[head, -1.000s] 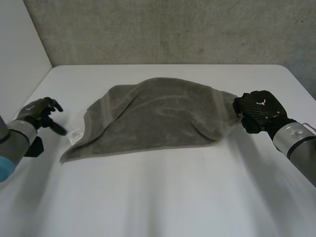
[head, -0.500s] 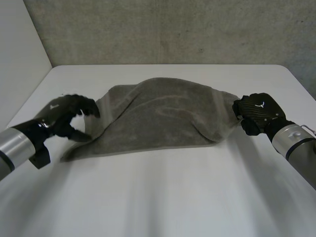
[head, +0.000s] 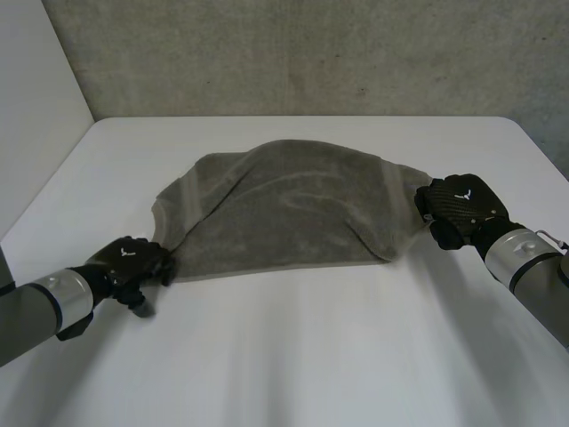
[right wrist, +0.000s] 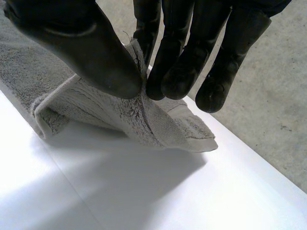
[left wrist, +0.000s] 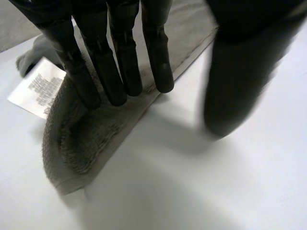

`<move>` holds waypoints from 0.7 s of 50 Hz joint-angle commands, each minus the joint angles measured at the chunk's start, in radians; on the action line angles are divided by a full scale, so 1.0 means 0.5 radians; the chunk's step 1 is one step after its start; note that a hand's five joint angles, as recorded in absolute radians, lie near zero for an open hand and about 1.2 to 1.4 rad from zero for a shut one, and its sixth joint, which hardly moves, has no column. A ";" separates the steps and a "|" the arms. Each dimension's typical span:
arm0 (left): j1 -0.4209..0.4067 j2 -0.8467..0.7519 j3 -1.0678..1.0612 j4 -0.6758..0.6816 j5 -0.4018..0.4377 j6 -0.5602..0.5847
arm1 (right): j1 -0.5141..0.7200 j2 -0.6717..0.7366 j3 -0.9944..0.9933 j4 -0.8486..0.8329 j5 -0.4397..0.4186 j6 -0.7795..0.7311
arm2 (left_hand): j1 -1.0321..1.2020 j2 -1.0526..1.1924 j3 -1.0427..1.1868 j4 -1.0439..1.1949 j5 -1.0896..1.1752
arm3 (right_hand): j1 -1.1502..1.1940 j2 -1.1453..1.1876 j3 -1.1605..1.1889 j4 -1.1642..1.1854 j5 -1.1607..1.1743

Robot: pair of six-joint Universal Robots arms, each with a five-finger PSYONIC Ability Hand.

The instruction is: Fold the towel.

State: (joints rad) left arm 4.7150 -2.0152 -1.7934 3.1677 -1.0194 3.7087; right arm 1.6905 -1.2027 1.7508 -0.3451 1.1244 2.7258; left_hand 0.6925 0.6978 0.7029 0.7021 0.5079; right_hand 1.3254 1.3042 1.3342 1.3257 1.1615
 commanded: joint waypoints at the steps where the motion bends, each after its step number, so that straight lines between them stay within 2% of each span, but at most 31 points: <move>1: -0.024 -0.084 0.126 0.122 -0.210 -0.024 | 0.003 0.000 0.002 0.000 0.000 0.000 | -0.042 -0.053 -0.063 -0.061 -0.022 | 0.142 0.184 0.124 0.141 0.120; 6: -0.030 -0.102 0.172 0.144 -0.296 -0.045 | 0.003 0.003 0.002 0.000 -0.003 -0.003 | -0.054 -0.064 -0.074 -0.073 -0.034 | 0.142 0.184 0.124 0.141 0.120; 23: -0.030 -0.145 0.206 0.282 -0.305 -0.186 | 0.046 0.031 0.002 0.003 -0.003 -0.006 | -0.042 -0.053 -0.063 -0.061 -0.022 | 0.142 0.184 0.124 0.141 0.120; 35: -0.033 -0.206 0.264 0.285 -0.333 -0.205 | 0.064 0.031 0.008 0.009 -0.003 -0.009 | -0.036 -0.047 -0.057 -0.055 -0.016 | 0.142 0.184 0.124 0.141 0.120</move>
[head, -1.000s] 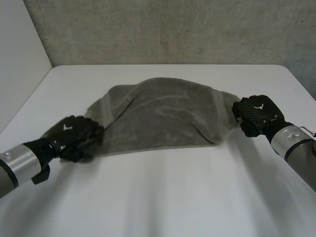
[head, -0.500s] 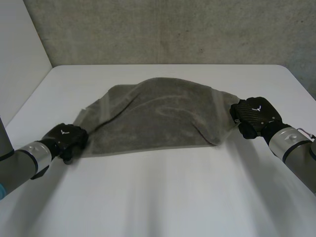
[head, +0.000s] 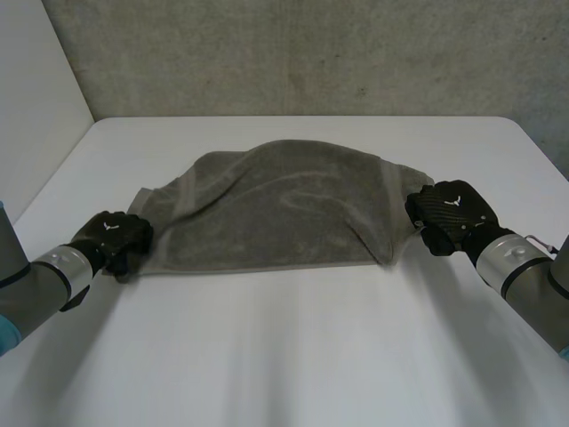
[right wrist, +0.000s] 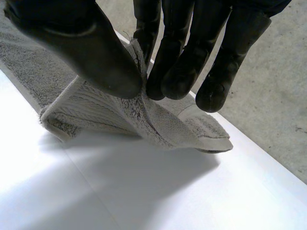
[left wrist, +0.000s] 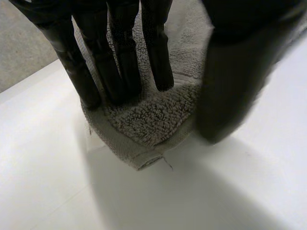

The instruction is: Fold the towel.

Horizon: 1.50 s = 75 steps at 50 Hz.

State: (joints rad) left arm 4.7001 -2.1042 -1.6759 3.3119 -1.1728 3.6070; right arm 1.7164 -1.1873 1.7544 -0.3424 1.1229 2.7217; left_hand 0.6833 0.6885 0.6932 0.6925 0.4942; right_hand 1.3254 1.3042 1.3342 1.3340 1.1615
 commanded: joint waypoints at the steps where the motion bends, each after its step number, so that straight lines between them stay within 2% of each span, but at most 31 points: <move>1: -0.003 -0.035 0.035 -0.003 -0.038 -0.004 | 0.012 0.000 0.001 0.004 0.000 -0.001 | -0.018 -0.028 -0.038 -0.036 0.011 | 0.142 0.184 0.124 0.125 0.120; 18: -0.040 -0.065 0.057 0.000 -0.054 -0.010 | 0.028 0.015 0.019 0.010 0.012 -0.176 | -0.018 -0.028 -0.038 -0.036 0.011 | 0.142 0.184 0.124 0.125 0.120; 37: -0.046 -0.068 0.057 0.000 -0.054 -0.014 | 0.034 0.012 0.019 0.013 0.012 -0.173 | -0.006 -0.016 -0.026 -0.024 0.023 | 0.142 0.184 0.124 0.125 0.120; 50: -0.046 -0.078 0.069 0.003 -0.096 -0.014 | 0.034 0.012 0.019 0.013 0.012 -0.169 | 0.287 0.277 0.267 0.269 0.316 | 0.142 0.184 0.124 0.125 0.120; 67: -0.046 -0.084 0.081 0.006 -0.096 -0.017 | 0.040 0.015 0.022 0.013 0.012 -0.173 | 0.294 0.283 0.274 0.275 0.323 | 0.142 0.184 0.124 0.125 0.120; 70: -0.046 -0.084 0.087 0.003 -0.096 -0.017 | 0.040 0.012 0.028 0.013 0.012 -0.173 | 0.393 0.383 0.374 0.375 0.422 | 0.142 0.184 0.124 0.125 0.120; 72: -0.049 -0.087 0.097 0.006 -0.096 -0.026 | 0.040 0.012 0.028 0.013 0.012 -0.173 | 0.720 0.710 0.700 0.702 0.749 | 0.142 0.184 0.124 0.125 0.120; 73: -0.049 -0.087 0.097 0.006 -0.096 -0.026 | 0.040 0.012 0.028 0.013 0.012 -0.173 | 0.722 0.712 0.702 0.704 0.751 | 0.142 0.184 0.124 0.125 0.120; 74: -0.049 -0.087 0.100 0.006 -0.096 -0.050 | 0.040 0.012 0.028 0.013 0.012 -0.173 | 0.960 0.950 0.941 0.942 0.990 | 0.142 0.184 0.124 0.125 0.120; 75: -0.049 -0.087 0.100 0.006 -0.096 -0.050 | 0.040 0.012 0.028 0.013 0.012 -0.170 | 0.963 0.952 0.943 0.944 0.992 | 0.142 0.184 0.124 0.125 0.120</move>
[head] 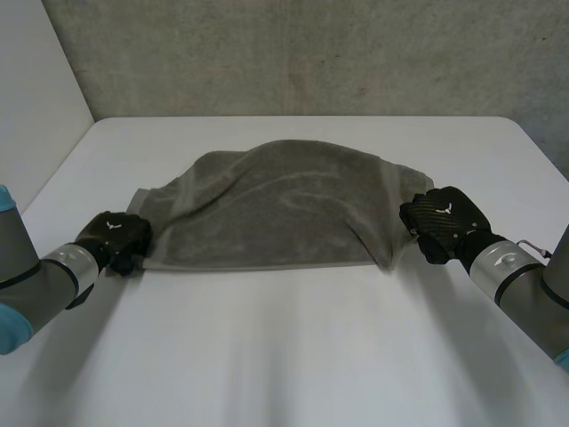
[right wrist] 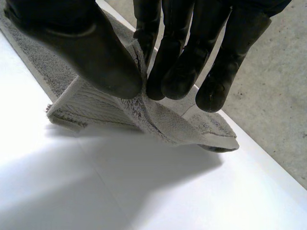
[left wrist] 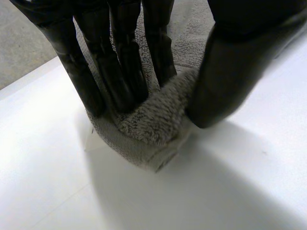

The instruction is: Fold the towel.

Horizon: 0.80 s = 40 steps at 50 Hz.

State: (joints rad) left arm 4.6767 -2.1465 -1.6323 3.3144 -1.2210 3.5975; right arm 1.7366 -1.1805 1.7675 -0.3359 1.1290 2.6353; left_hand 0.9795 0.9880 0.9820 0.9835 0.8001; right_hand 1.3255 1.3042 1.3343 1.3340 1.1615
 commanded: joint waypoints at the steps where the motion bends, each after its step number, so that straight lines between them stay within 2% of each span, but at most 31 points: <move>1: -0.002 0.001 0.022 -0.002 0.000 -0.062 | 0.000 -0.004 0.002 0.000 0.000 0.003 | 0.731 0.714 0.726 0.723 0.741 | 0.142 0.184 0.124 0.124 0.120; 8: 0.001 0.050 0.028 -0.011 -0.006 -0.200 | -0.025 -0.032 -0.025 0.021 0.003 0.018 | 0.833 0.817 0.828 0.825 0.843 | 0.142 0.184 0.124 0.124 0.120; 16: 0.007 0.292 -0.058 -0.024 -0.003 -0.390 | -0.071 -0.078 -0.145 0.135 0.037 0.074 | 0.833 0.817 0.828 0.825 0.843 | 0.142 0.184 0.124 0.124 0.120; 21: 0.007 0.347 -0.101 -0.027 0.000 -0.522 | -0.249 -0.038 -0.280 0.233 0.245 0.245 | 0.833 0.817 0.828 0.825 0.843 | 0.142 0.184 0.124 0.124 0.120; 25: -0.002 0.345 -0.132 -0.027 0.006 -0.605 | -0.246 0.066 -0.329 0.282 0.297 0.249 | 0.833 0.817 0.828 0.825 0.843 | 0.142 0.184 0.124 0.124 0.120; 35: -0.027 0.341 -0.141 -0.078 0.003 -0.614 | -0.236 0.106 -0.357 0.368 0.316 0.147 | 0.833 0.817 0.828 0.825 0.843 | 0.142 0.184 0.124 0.124 0.120; 39: -0.021 0.384 -0.126 -0.195 0.015 -0.605 | -0.239 -0.053 -0.402 0.668 0.289 0.028 | 0.833 0.817 0.828 0.825 0.843 | 0.142 0.184 0.124 0.124 0.120; 40: -0.012 0.494 -0.120 -0.271 0.024 -0.608 | -0.249 -0.132 -0.436 0.793 0.270 0.016 | 0.833 0.817 0.828 0.825 0.843 | 0.142 0.184 0.124 0.124 0.120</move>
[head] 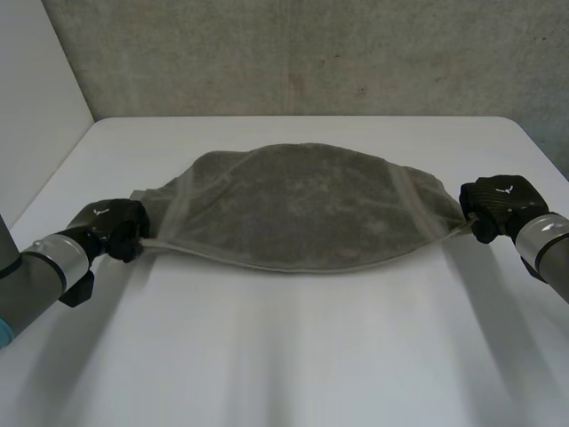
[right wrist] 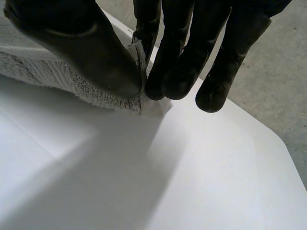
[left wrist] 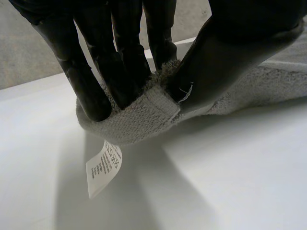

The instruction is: Fold the towel.

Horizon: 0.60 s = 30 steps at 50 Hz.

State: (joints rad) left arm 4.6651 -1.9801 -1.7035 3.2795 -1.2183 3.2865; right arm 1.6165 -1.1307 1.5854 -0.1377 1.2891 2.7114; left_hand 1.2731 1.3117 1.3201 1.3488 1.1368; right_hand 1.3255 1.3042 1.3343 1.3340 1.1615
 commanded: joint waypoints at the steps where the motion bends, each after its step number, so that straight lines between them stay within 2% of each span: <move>1: 0.024 0.296 0.026 -0.284 0.037 0.011 | -0.009 -0.233 -0.072 0.398 -0.050 -0.137 | 0.246 0.169 0.152 0.095 0.170 | 0.142 0.184 0.124 0.124 0.120; 5: 0.027 0.530 0.066 -0.420 0.114 0.005 | -0.012 -0.496 -0.207 0.698 -0.176 -0.137 | 0.246 0.169 0.152 0.095 0.170 | 0.142 0.184 0.124 0.124 0.120; 6: 0.030 0.637 0.115 -0.472 0.160 -0.010 | -0.012 -0.497 -0.207 0.699 -0.176 -0.137 | 0.246 0.169 0.152 0.095 0.170 | 0.142 0.184 0.124 0.124 0.120; 7: 0.030 0.741 0.173 -0.512 0.200 -0.035 | -0.018 -0.627 -0.283 0.769 -0.228 -0.128 | 0.246 0.169 0.152 0.095 0.170 | 0.142 0.184 0.124 0.124 0.120; 10: 0.030 0.837 0.229 -0.536 0.219 -0.069 | -0.036 -0.809 -0.436 0.836 -0.271 -0.097 | 0.246 0.169 0.152 0.095 0.170 | 0.142 0.184 0.124 0.124 0.120; 12: 0.030 0.996 0.363 -0.567 0.228 -0.182 | -0.055 -0.871 -0.532 0.864 -0.280 -0.066 | 0.246 0.169 0.152 0.095 0.170 | 0.142 0.184 0.124 0.124 0.120; 15: 0.030 1.061 0.477 -0.570 0.234 -0.320 | -0.079 -0.923 -0.716 0.910 -0.299 -0.005 | 0.246 0.169 0.152 0.095 0.170 | 0.142 0.184 0.124 0.124 0.120; 20: 0.042 1.003 0.544 -0.570 0.225 -0.434 | -0.097 -0.822 -0.861 0.960 -0.314 -0.008 | 0.246 0.169 0.152 0.095 0.170 | 0.142 0.184 0.124 0.124 0.120; 21: 0.042 1.003 0.545 -0.570 0.225 -0.434 | -0.079 -0.716 -0.882 0.960 -0.314 -0.023 | 0.246 0.169 0.152 0.095 0.170 | 0.142 0.184 0.124 0.124 0.120; 23: 0.042 0.795 0.566 -0.570 0.209 -0.428 | -0.058 -0.604 -0.897 0.972 -0.296 -0.066 | 0.246 0.169 0.152 0.095 0.170 | 0.142 0.184 0.124 0.124 0.120; 26: 0.042 0.675 0.594 -0.573 0.209 -0.428 | 0.055 -0.406 -0.916 0.975 -0.265 -0.249 | 0.246 0.169 0.152 0.095 0.170 | 0.142 0.184 0.124 0.124 0.120; 28: 0.036 0.418 0.706 -0.573 0.194 -0.422 | 0.114 -0.310 -0.931 0.975 -0.219 -0.361 | 0.246 0.169 0.152 0.095 0.170 | 0.142 0.184 0.124 0.124 0.120; 29: 0.036 0.417 0.707 -0.573 0.194 -0.422 | 0.169 -0.206 -0.949 0.960 -0.161 -0.458 | 0.246 0.169 0.152 0.095 0.170 | 0.142 0.184 0.124 0.124 0.120; 30: 0.021 0.268 0.792 -0.576 0.167 -0.422 | 0.221 -0.099 -0.986 0.947 -0.100 -0.538 | 0.246 0.169 0.152 0.095 0.170 | 0.142 0.184 0.124 0.124 0.120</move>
State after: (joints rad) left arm 4.6855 -1.6126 -1.3997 2.9923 -1.1126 3.0672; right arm 1.6177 -1.3902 1.1243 0.3499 1.1521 2.6278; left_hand 1.2725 1.3117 1.3215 1.3535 1.1367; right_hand 1.3256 1.3125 1.3343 1.3340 1.1646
